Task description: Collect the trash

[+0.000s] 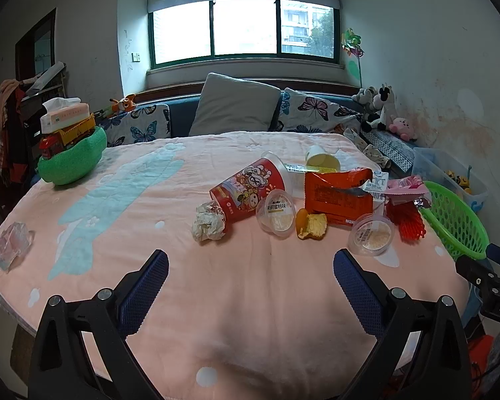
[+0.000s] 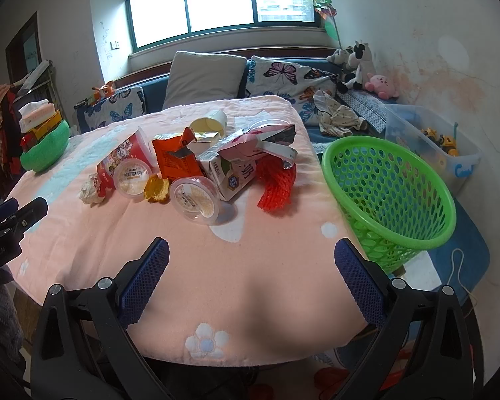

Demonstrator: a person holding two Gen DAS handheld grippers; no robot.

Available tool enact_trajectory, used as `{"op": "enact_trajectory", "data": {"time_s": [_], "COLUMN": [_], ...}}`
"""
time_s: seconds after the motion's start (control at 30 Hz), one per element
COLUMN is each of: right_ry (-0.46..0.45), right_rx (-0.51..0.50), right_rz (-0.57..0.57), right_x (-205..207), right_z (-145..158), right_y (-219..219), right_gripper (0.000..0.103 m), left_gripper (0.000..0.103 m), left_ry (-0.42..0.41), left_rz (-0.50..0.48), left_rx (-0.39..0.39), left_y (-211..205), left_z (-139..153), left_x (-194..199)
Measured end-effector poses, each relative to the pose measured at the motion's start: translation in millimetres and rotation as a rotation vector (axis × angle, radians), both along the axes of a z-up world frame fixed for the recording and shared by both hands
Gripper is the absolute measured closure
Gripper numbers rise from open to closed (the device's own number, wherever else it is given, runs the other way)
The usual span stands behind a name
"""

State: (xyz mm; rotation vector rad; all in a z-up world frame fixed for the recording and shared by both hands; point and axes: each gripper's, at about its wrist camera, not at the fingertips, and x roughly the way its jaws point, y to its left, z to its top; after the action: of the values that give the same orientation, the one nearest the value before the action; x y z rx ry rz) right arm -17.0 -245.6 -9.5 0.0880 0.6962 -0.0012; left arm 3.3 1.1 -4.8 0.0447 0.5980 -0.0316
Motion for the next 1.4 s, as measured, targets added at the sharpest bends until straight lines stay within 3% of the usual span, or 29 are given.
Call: {"op": "enact_trajectory", "data": {"time_s": [0.67,1.4], "right_ry": [0.006,0.024], "right_rx": [0.000,-0.003], "right_rz": [0.002,0.017], "right_x": [3,19], "right_z": [0,-3], "right_y": [0,-3], "right_gripper": [0.004,0.005], "left_gripper": [0.007,0.007], "left_ry": [0.007,0.028], "left_rz": [0.001,-0.002], "left_rx": [0.000,0.008], "left_y": [-1,-3], "left_z": [-2,1], "left_x": [-1,23]}}
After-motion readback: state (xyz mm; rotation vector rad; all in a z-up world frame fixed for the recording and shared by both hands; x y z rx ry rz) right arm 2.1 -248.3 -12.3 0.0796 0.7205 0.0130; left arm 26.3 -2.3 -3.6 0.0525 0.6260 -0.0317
